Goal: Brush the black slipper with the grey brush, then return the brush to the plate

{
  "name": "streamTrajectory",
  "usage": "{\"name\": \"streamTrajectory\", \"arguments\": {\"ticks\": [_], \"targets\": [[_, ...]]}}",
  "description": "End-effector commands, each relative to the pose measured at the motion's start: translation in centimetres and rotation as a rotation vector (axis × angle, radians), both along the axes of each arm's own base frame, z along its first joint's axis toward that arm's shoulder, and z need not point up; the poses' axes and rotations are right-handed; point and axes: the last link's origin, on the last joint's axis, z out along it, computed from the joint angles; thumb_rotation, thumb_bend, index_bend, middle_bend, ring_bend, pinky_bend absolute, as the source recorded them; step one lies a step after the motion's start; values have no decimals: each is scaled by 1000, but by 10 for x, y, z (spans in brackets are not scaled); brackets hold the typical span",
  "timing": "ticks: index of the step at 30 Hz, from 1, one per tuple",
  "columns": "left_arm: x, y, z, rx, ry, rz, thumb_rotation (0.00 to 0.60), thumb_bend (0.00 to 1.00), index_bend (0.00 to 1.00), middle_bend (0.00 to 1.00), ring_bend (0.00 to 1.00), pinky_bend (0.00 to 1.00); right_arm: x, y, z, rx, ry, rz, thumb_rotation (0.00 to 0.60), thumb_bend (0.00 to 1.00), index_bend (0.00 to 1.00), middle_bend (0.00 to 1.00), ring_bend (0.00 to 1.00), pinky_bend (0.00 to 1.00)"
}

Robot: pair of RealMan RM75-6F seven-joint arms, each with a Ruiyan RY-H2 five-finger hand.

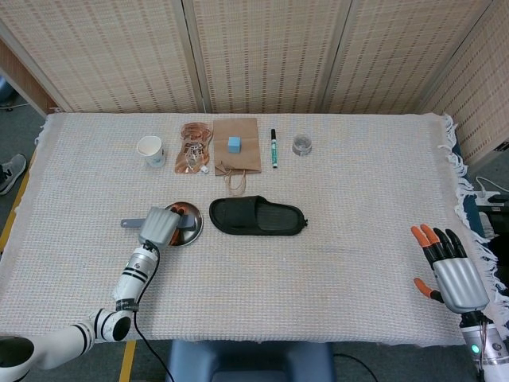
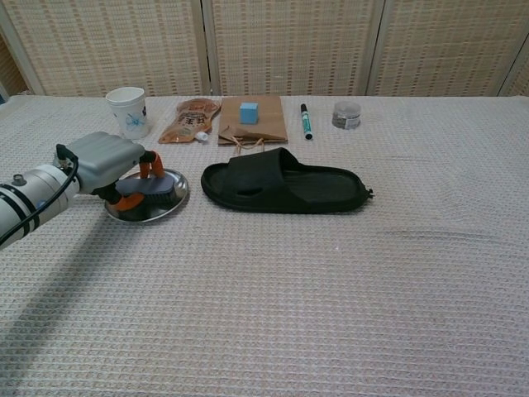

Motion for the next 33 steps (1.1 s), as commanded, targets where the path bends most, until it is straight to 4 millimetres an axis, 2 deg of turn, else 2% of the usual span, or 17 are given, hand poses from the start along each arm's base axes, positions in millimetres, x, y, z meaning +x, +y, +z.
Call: {"name": "streamTrajectory", "arguments": {"ticks": [1, 13, 18, 22, 25, 29, 33], "targets": [[1, -1, -1, -2, -4, -6, 600, 418, 364, 448, 915, 1000, 0, 0, 0, 2, 0, -1, 600, 156, 0, 0, 0, 0], [-1, -2, 4, 19, -25, -38, 600, 418, 490, 569, 917, 1000, -1, -1, -4, 20, 7, -7, 600, 157, 0, 0, 0, 0], [-2, -7, 13, 24, -49, -61, 600, 417, 534, 614, 924, 1000, 4, -8, -14, 56, -1, 32, 600, 170, 0, 0, 0, 0], [2, -8, 23, 35, -43, -84, 600, 415, 536, 617, 924, 1000, 23, -35, -32, 114, -12, 126, 600, 277, 0, 0, 0, 0], [7, -7, 30, 47, -44, -95, 600, 416, 536, 617, 924, 1000, 42, -63, -52, 193, -15, 190, 600, 375, 5, 0, 0, 0], [9, -5, 37, 56, -41, -90, 600, 418, 537, 618, 924, 1000, 66, -104, -85, 293, 25, 250, 600, 451, 37, 0, 0, 0], [12, -4, 41, 61, -39, -93, 600, 417, 536, 617, 924, 1000, 89, -131, -119, 392, 28, 252, 600, 554, 48, 0, 0, 0]]}}
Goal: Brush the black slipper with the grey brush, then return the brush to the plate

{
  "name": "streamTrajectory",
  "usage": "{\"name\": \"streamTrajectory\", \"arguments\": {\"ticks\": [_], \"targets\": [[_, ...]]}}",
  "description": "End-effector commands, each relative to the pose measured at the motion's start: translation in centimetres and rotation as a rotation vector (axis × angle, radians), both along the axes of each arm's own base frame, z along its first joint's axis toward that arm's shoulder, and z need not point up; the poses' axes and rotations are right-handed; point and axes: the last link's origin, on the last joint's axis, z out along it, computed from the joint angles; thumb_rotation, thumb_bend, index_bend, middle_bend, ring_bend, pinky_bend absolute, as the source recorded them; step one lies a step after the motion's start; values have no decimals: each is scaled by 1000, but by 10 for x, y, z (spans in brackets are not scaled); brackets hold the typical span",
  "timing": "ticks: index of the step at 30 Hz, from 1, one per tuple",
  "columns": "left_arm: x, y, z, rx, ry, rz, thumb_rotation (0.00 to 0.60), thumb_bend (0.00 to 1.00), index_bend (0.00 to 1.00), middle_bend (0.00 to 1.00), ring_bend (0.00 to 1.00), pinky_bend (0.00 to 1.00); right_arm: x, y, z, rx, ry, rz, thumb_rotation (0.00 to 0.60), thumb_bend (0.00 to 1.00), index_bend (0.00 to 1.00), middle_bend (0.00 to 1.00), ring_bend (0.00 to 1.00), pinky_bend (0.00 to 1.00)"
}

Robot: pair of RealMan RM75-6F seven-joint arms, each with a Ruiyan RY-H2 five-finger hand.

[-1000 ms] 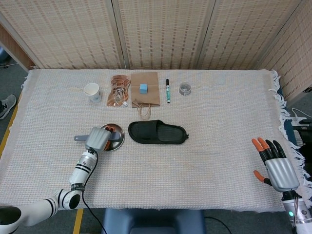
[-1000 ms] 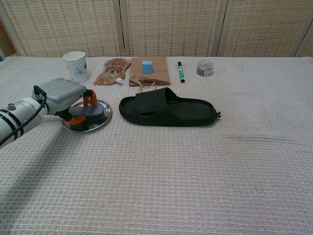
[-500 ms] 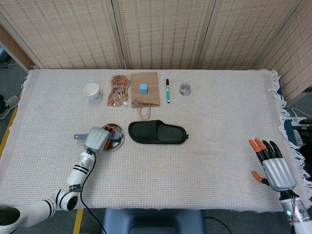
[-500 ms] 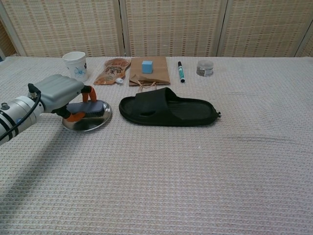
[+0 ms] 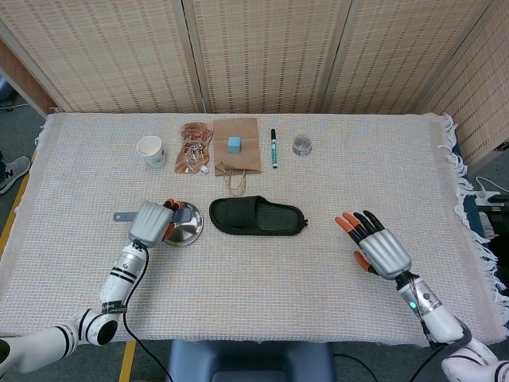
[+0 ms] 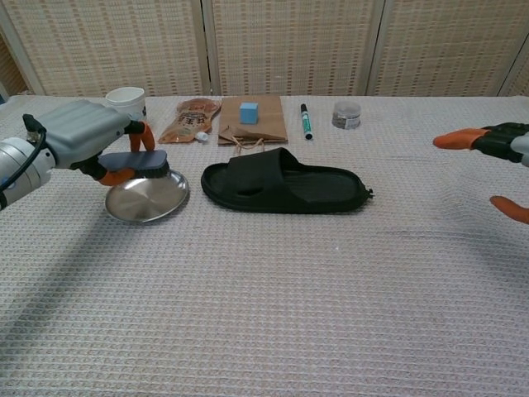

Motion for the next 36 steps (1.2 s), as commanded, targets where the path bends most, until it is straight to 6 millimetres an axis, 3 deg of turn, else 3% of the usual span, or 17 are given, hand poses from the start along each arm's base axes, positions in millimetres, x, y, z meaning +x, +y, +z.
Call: {"name": "streamTrajectory", "arguments": {"ticks": [1, 7, 13, 23, 29, 36], "targets": [[3, 2, 4, 8, -4, -1, 600, 418, 536, 617, 924, 1000, 34, -38, -45, 110, 21, 30, 600, 564, 48, 0, 0, 0], [8, 9, 13, 24, -16, 1, 600, 417, 533, 614, 924, 1000, 54, -56, -80, 179, 59, 23, 600, 579, 48, 0, 0, 0], [22, 17, 14, 23, -27, -14, 600, 418, 531, 611, 924, 1000, 62, -66, -97, 213, 108, 7, 600, 608, 47, 1, 0, 0], [41, 21, -1, -17, -30, -36, 600, 418, 527, 611, 924, 1000, 65, -68, -100, 226, 138, -3, 600, 612, 47, 4, 0, 0], [63, 25, -31, -74, -42, -67, 600, 418, 517, 602, 924, 1000, 63, -71, -100, 226, 168, -6, 600, 655, 48, 5, 0, 0], [81, 23, -39, -120, -118, -93, 600, 419, 499, 585, 924, 1000, 62, -74, -100, 225, 212, 10, 600, 675, 48, 6, 0, 0]]}}
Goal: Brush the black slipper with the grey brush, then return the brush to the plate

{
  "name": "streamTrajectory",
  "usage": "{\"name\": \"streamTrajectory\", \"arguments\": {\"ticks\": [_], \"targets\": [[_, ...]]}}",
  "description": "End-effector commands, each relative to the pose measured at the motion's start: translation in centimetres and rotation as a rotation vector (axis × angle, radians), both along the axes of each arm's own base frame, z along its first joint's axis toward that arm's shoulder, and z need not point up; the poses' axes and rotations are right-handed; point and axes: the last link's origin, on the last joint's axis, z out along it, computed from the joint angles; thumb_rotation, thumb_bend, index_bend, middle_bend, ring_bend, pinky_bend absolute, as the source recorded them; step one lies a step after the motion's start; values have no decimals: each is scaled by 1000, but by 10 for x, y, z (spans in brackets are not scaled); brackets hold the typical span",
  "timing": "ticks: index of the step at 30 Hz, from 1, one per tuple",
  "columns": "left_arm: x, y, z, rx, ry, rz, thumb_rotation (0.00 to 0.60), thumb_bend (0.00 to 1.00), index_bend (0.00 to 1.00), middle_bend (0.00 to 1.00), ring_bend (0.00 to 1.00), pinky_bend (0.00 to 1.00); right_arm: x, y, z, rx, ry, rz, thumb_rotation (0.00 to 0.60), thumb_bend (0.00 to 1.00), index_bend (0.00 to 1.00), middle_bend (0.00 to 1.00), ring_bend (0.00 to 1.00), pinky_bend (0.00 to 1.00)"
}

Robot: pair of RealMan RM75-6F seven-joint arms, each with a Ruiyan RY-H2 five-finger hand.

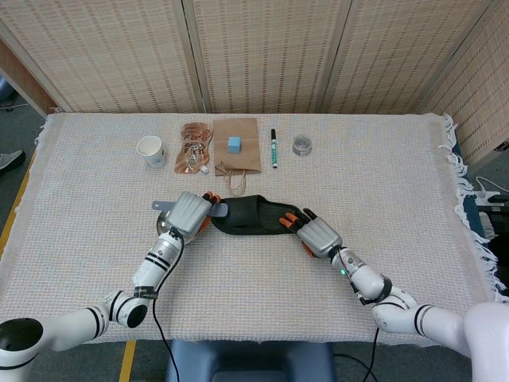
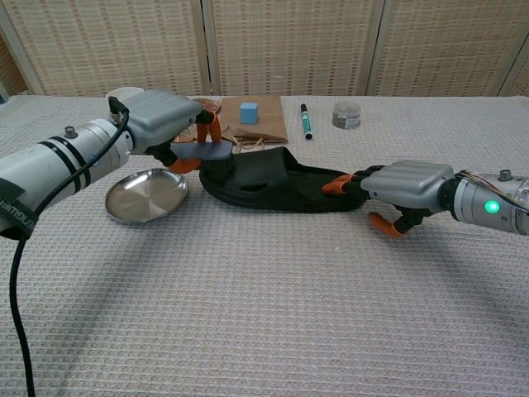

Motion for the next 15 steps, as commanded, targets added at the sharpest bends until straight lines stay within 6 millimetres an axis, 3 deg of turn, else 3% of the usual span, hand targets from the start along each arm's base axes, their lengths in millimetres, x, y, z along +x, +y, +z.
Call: {"name": "streamTrajectory", "arguments": {"ticks": [1, 15], "targets": [[10, -1, -4, -27, -60, -3, 600, 419, 497, 584, 924, 1000, 0, -1, 0, -1, 9, 2, 600, 675, 48, 6, 0, 0], [26, 5, -41, -45, -15, -19, 600, 418, 449, 523, 922, 1000, -4, -3, 2, -16, 30, 30, 600, 677, 49, 6, 0, 0]]}}
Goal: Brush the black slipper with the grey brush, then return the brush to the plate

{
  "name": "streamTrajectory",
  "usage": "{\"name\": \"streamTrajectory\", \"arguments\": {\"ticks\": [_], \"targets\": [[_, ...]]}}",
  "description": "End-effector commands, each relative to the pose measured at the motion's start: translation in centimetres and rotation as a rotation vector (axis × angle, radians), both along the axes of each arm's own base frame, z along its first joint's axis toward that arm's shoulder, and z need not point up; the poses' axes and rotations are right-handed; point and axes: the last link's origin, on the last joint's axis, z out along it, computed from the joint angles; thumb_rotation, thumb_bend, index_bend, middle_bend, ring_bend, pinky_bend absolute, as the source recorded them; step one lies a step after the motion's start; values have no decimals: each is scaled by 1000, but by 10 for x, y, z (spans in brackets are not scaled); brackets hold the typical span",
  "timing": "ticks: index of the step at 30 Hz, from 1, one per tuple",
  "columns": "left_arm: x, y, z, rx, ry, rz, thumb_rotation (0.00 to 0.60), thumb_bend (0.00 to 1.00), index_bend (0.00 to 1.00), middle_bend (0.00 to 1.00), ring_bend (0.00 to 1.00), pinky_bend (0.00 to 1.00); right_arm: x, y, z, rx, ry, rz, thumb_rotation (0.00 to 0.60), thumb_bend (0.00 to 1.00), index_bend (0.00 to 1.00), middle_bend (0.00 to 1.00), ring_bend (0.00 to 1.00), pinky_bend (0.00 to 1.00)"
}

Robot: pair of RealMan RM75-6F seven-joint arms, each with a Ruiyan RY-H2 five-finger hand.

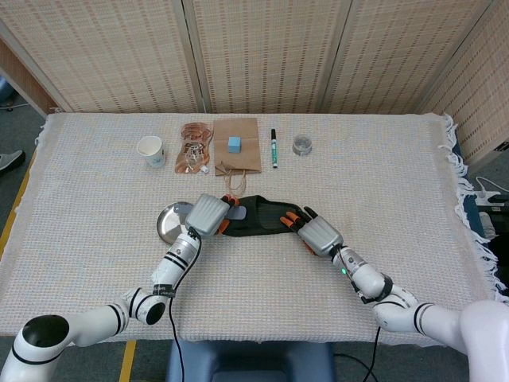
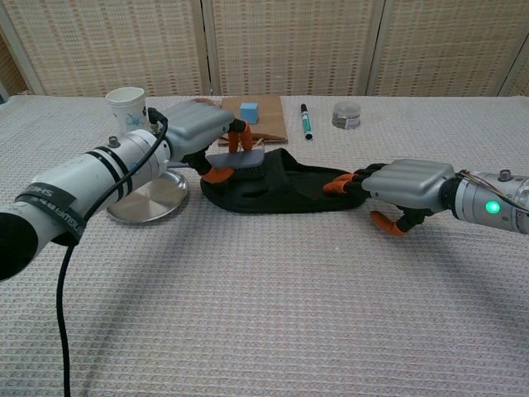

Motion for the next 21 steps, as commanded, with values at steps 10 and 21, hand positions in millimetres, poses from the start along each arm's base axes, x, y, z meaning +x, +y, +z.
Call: {"name": "streamTrajectory", "arguments": {"ticks": [10, 21], "targets": [[-12, 2, -3, 67, 107, -42, 600, 420, 450, 526, 923, 1000, -5, -2, 3, -8, 14, 10, 600, 678, 49, 6, 0, 0], [-24, 5, 11, 74, 141, -19, 600, 421, 463, 537, 923, 1000, -6, 0, 5, -13, 31, 26, 600, 680, 46, 6, 0, 0]]}}
